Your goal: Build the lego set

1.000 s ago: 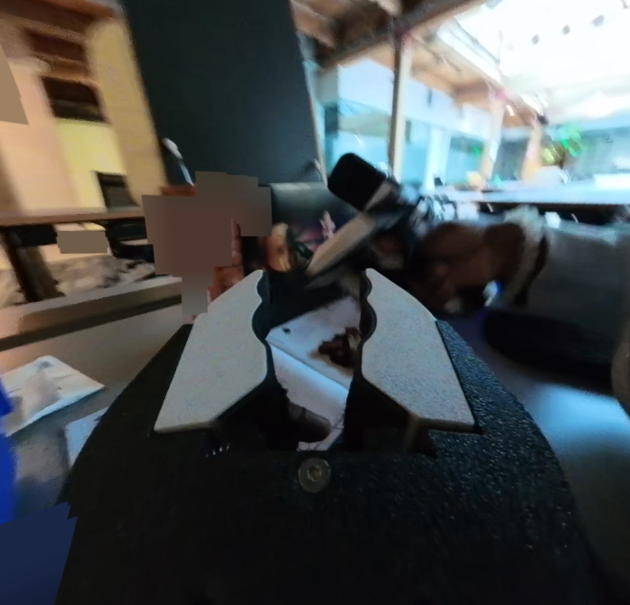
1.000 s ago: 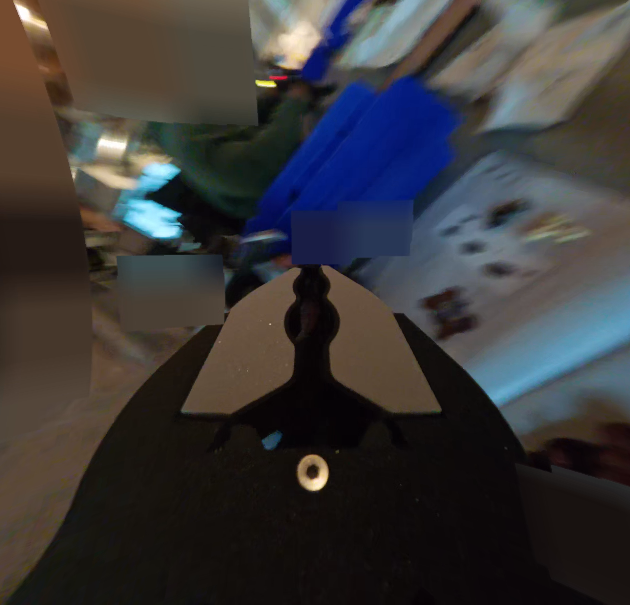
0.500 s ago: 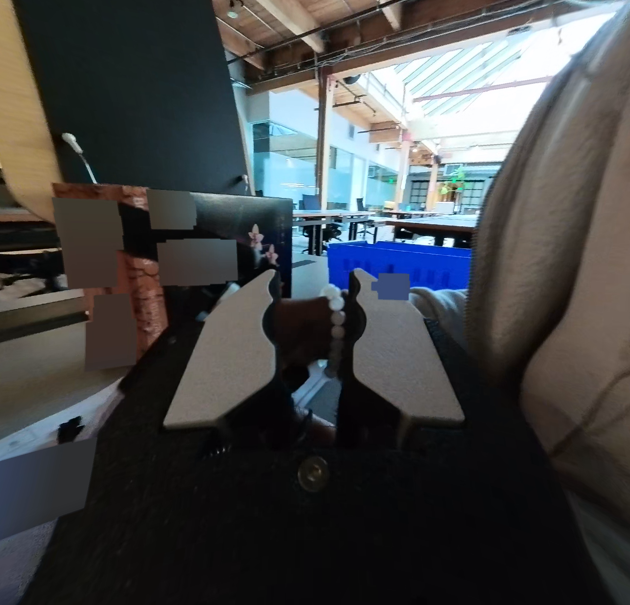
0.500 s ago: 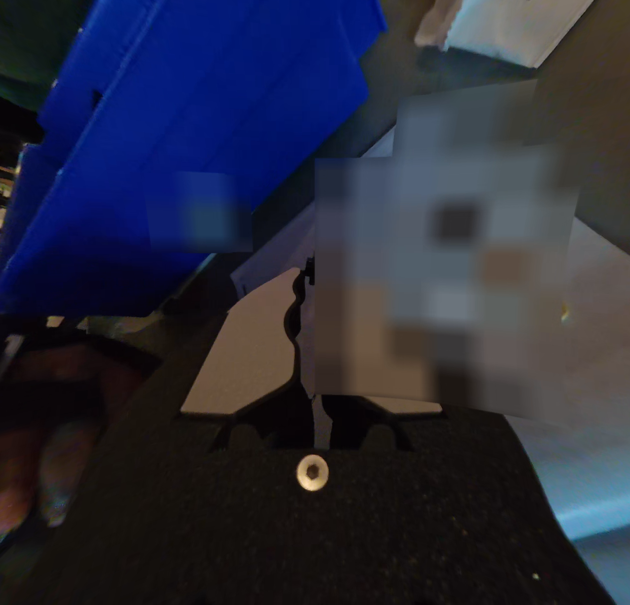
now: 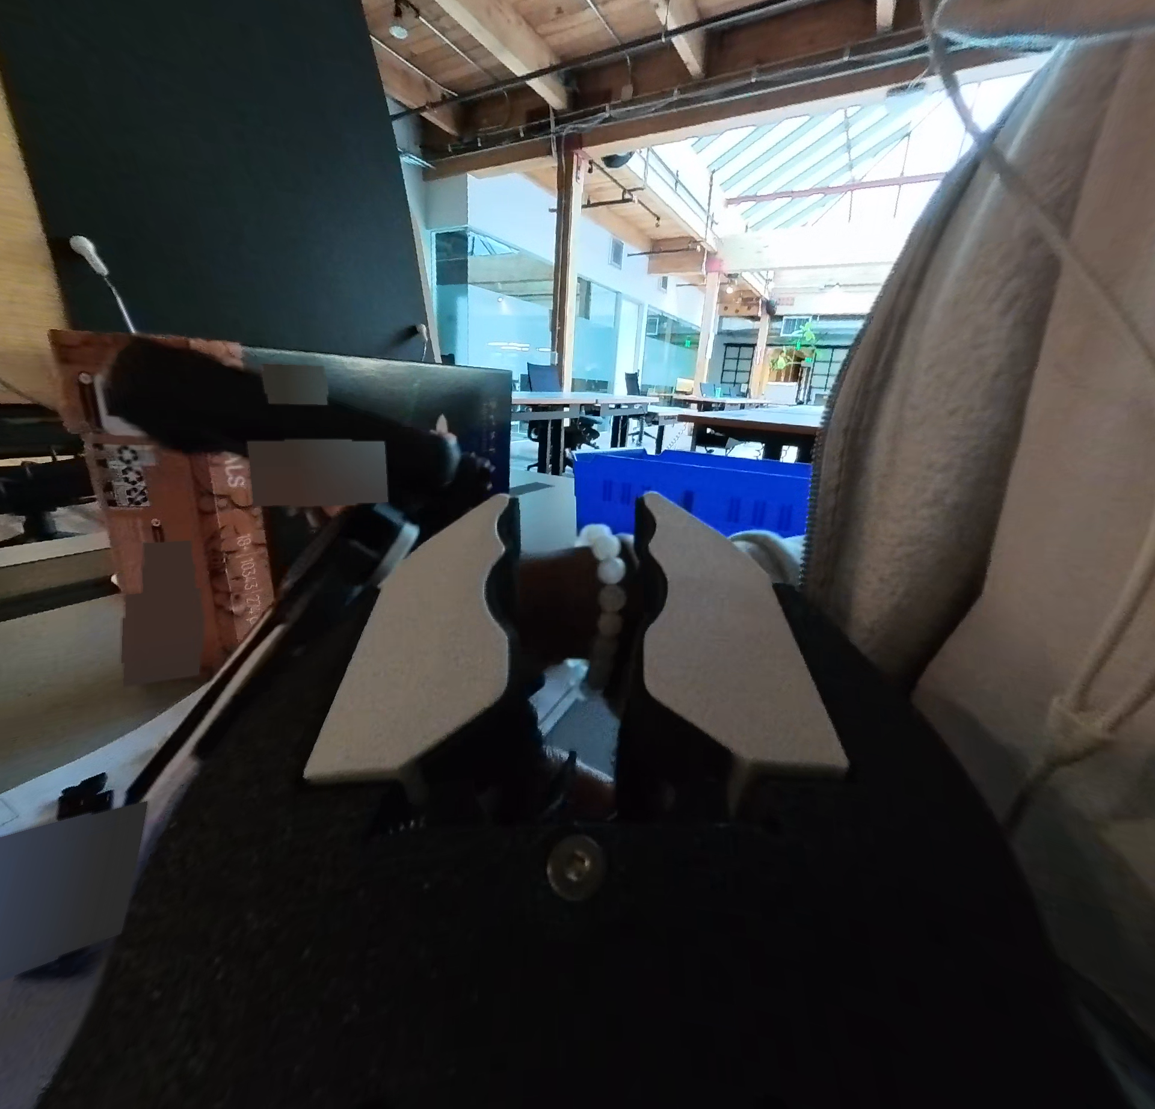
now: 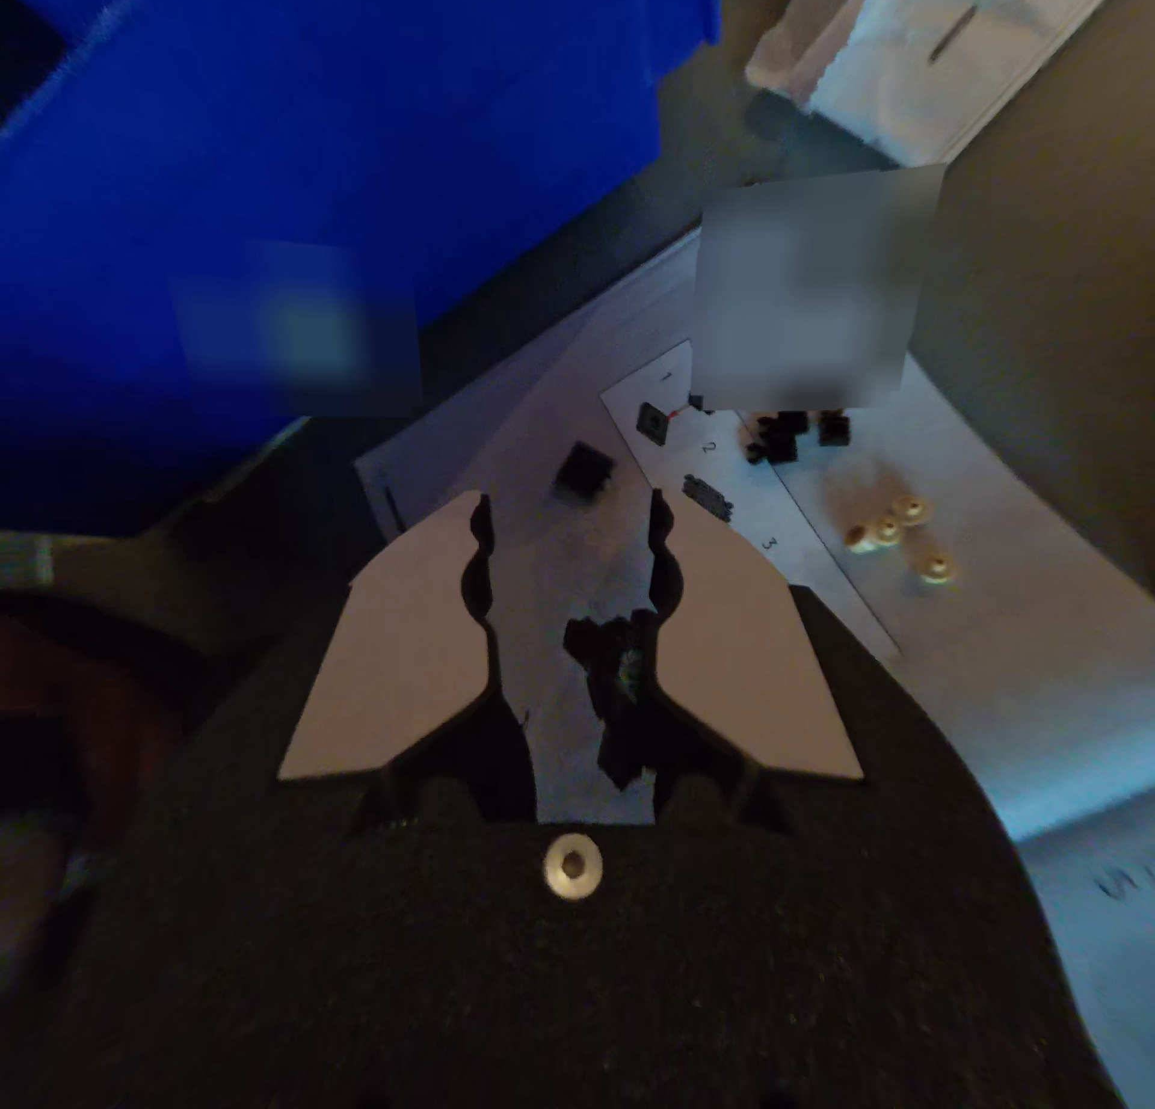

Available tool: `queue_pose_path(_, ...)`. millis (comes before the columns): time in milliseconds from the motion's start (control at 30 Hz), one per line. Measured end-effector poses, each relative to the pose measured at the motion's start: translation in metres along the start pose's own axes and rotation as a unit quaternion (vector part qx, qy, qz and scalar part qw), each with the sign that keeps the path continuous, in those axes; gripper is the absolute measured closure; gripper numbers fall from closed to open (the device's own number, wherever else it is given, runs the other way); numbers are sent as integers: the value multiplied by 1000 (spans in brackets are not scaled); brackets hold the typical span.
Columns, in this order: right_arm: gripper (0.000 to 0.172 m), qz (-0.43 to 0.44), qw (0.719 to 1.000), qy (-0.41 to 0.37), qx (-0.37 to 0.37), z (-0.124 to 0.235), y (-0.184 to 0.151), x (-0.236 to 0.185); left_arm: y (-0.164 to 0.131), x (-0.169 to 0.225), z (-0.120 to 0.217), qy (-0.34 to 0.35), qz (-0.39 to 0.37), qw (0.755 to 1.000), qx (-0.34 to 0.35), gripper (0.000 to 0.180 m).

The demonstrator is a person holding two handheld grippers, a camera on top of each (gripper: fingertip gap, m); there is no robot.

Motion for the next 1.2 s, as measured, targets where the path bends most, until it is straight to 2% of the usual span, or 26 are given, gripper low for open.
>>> queue_pose_path(133,120,57,990,-77,103,38,-6,3,-2,0,0,18,-14,1000,-19,147)
queue_pose_path(233,97,98,972,-151,149,66,-19,8,-4,-8,0,54,19,998,-39,147)
queue_pose_path(300,88,108,969,-176,137,74,-25,11,-1,-16,-2,70,73,992,-74,143)
queue_pose_path(367,87,100,972,-176,118,76,-27,13,6,-25,-3,118,86,980,-132,140)
queue_pose_path(500,92,99,979,-139,110,72,-16,11,11,-39,2,222,76,936,-261,136)
queue_pose_path(633,95,141,982,-110,54,60,-2,9,-3,-49,10,287,91,891,-341,134)
queue_pose_path(767,100,174,981,-88,-20,40,9,11,-13,-56,13,325,112,861,-376,135)
queue_pose_path(833,99,186,979,-77,-33,34,12,9,-12,-59,14,344,112,849,-385,135)
queue_pose_path(1000,104,196,978,-67,-30,32,15,5,-9,-59,15,355,104,839,-399,137)
queue_pose_path(1200,103,199,976,-77,-34,32,13,3,-10,-59,15,350,102,839,-404,138)
Point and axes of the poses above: each gripper's, where its closed fingertips meet, z back along the fingers, y out of its top, x = y × z across the jaws, the point moved 9 cm from there along z, back along the fingers, and after that the axes turned 10 degrees about -y, right-handed, at the moved point
